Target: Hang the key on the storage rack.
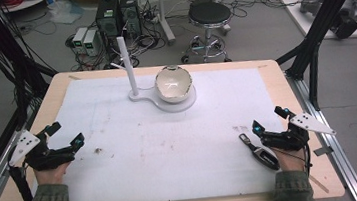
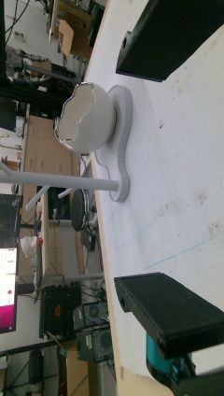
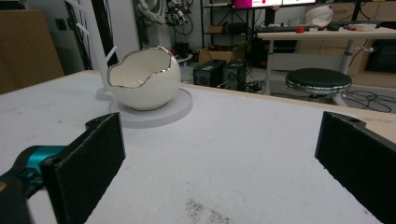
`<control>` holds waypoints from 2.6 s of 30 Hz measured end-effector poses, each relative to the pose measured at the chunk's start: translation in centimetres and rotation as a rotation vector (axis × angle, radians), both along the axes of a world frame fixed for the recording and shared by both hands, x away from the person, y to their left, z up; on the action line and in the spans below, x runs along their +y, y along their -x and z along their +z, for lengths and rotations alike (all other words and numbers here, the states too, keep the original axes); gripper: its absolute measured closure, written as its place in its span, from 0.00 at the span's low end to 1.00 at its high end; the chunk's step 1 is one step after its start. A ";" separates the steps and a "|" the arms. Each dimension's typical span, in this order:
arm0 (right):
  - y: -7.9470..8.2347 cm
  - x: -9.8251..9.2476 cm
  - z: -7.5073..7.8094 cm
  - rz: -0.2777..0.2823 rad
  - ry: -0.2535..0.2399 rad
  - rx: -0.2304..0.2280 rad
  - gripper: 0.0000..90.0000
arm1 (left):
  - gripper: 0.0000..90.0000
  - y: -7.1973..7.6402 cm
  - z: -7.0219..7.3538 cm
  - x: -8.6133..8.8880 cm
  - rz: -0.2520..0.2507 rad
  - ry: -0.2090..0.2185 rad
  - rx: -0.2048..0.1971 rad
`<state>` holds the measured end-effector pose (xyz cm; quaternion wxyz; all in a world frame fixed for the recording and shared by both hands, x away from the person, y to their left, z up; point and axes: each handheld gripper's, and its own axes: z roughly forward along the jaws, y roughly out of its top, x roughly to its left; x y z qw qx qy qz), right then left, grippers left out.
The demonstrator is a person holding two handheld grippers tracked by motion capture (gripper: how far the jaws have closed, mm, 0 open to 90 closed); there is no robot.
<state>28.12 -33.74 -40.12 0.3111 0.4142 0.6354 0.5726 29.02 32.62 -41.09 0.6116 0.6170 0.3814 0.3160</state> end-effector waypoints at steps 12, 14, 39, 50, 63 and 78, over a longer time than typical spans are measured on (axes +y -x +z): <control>0.0 0.0 0.0 0.000 0.001 0.004 0.01 | 0.02 0.0 -0.1 -0.5 -0.020 -0.017 -0.003; -0.1 0.0 -0.1 0.003 0.006 0.003 0.01 | 0.02 0.1 0.0 -0.4 -0.017 -0.018 -0.004; -0.1 0.7 0.3 0.007 0.042 0.026 0.01 | 0.02 0.1 -0.1 -0.4 -0.017 -0.022 -0.005; -0.7 1.0 0.6 0.018 0.068 0.090 0.01 | 0.02 0.2 -0.1 -0.5 -0.012 -0.033 -0.002; -1.3 2.0 2.2 0.067 0.253 0.190 0.01 | 0.02 0.1 -0.2 -0.6 -0.007 -0.045 0.006; -3.1 4.3 2.1 0.151 0.361 0.326 0.01 | 0.02 0.0 -0.2 -0.5 -0.005 -0.038 0.008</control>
